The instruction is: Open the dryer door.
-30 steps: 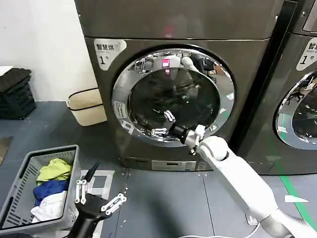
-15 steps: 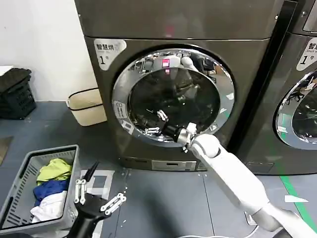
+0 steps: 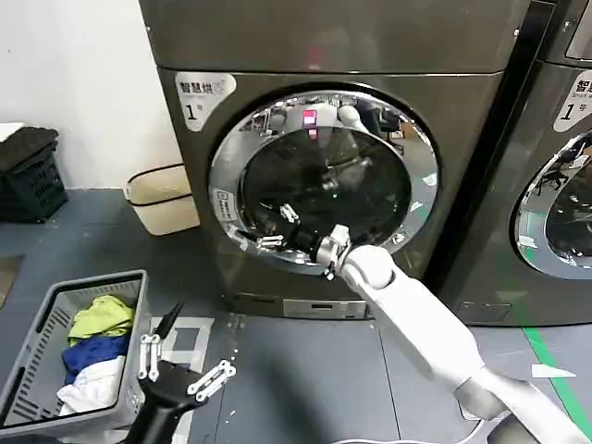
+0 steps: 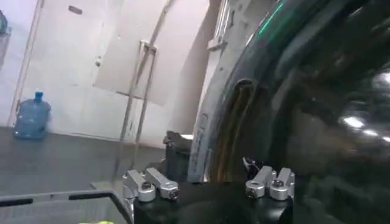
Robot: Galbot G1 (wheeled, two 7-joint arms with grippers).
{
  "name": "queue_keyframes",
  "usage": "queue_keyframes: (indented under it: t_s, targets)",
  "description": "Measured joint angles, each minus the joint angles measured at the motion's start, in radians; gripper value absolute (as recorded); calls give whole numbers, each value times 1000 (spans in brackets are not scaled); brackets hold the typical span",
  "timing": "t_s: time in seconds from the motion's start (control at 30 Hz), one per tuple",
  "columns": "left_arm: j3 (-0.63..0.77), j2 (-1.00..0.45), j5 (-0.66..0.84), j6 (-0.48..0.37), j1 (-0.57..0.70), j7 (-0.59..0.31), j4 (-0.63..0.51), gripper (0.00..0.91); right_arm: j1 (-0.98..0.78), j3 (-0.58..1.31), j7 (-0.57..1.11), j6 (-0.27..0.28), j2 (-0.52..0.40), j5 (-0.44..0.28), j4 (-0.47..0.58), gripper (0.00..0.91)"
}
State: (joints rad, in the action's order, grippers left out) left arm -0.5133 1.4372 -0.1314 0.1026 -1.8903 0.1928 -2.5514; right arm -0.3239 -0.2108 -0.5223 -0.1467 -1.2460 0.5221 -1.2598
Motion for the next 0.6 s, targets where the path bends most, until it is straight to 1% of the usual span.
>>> queue_keyframes:
  t_s: [0.6]
  targets:
    - [-1,-1,4,0,-1,1,-7,907,60,-32,-6,-4,-70,-12,86,907]
